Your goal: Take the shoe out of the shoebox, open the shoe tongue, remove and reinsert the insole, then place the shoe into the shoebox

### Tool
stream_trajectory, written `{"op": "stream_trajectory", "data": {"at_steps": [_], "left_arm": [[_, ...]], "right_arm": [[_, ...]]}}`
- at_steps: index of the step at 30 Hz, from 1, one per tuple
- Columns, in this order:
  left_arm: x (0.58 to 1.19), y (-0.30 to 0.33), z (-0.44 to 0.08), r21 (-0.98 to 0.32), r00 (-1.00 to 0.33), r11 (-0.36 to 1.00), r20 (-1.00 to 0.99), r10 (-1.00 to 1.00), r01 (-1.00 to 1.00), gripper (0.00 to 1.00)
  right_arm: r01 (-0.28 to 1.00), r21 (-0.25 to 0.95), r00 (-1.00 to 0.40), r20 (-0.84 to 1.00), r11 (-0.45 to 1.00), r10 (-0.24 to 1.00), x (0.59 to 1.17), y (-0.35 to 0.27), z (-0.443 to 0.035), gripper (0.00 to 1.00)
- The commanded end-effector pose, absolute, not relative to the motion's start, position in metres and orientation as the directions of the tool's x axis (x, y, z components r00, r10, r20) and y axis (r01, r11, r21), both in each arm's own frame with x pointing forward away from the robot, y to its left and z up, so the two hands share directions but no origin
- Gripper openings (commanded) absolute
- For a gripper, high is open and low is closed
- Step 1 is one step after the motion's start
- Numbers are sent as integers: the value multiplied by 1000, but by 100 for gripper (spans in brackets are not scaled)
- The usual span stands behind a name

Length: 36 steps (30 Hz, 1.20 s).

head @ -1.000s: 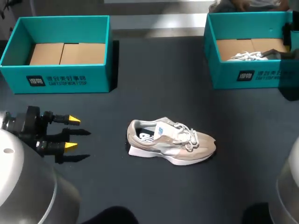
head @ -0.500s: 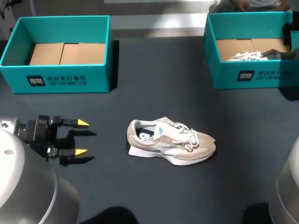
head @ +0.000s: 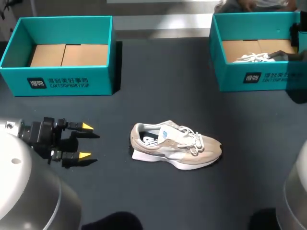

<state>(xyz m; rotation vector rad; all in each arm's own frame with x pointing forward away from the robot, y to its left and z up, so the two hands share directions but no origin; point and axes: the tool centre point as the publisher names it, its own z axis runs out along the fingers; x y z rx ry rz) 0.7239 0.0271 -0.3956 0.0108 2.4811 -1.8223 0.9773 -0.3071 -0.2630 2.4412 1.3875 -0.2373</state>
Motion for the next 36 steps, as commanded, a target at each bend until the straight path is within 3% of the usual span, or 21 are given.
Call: {"op": "stream_trajectory", "data": {"at_steps": [1, 14, 36], "left_arm": [[722, 27, -394, -952, -998, 302, -57, -36, 43, 100], [722, 27, -394, -952, -998, 302, -57, -36, 43, 100], [746, -68, -395, -935, -990, 339, -61, 125, 101, 100]], "right_arm": [[858, 195, 514, -298, -476, 805, 977, -307, -263, 100], [858, 195, 514, -298, -476, 805, 977, -307, -263, 100], [858, 195, 514, -298, -476, 805, 977, -307, -263, 100]]}}
